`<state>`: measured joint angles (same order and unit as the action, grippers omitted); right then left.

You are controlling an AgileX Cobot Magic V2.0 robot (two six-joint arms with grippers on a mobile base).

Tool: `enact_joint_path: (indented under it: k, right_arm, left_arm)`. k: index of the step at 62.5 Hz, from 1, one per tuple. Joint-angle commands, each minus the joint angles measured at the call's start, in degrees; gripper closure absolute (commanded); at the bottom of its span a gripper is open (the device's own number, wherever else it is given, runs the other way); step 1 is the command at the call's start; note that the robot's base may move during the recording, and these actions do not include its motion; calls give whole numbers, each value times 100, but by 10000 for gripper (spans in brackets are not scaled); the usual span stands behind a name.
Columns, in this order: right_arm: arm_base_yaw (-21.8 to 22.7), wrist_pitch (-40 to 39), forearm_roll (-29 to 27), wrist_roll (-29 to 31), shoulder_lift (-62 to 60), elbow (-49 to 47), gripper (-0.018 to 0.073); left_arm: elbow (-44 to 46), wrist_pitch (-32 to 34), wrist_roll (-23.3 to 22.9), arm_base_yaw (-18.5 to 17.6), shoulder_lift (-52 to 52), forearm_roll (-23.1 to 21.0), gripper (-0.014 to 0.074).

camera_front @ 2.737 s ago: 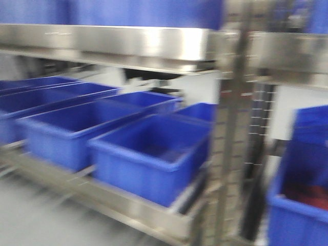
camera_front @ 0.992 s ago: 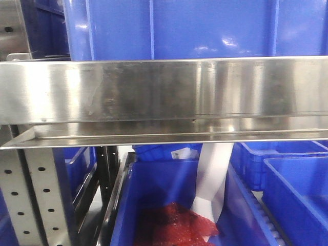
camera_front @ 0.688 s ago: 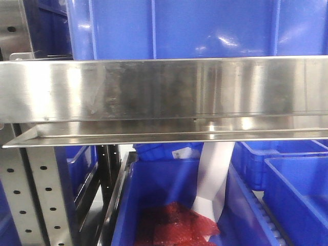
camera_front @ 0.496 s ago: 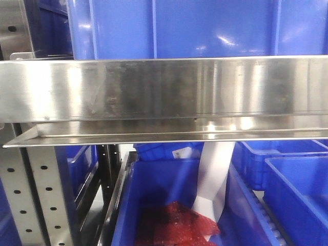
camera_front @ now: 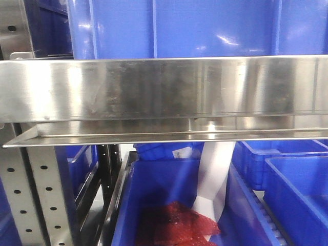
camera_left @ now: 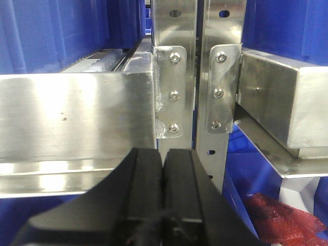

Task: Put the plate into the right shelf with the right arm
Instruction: 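Lower the held plate into a blue bin on the shelf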

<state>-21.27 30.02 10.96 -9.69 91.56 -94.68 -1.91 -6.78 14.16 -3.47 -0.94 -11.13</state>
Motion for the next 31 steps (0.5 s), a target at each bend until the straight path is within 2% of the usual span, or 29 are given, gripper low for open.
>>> enact_joint_path:
  k: [1, 8, 14, 21, 23, 31]
  right_arm:
    - [32, -602, 99, 30, -243, -241, 524]
    - [32, -591, 73, 30, -243, -241, 414]
    - [32, -491, 12, 30, -243, -241, 178]
    - [32, -363, 12, 30, -302, -241, -32]
    - [32, -363, 12, 30, -349, -241, -50]
    - [26, -405, -13, 30, -660, -241, -15]
  left_arm:
    - [-45, 479, -16, 2, -51, -45, 643]
    - [-45, 479, -16, 2, -51, -45, 643]
    - [-45, 479, -16, 2, -51, -45, 643]
    - [-45, 479, -16, 2, -51, -45, 643]
    - [-45, 479, -16, 2, -51, -45, 643]
    - [-45, 479, -16, 2, -51, -45, 643]
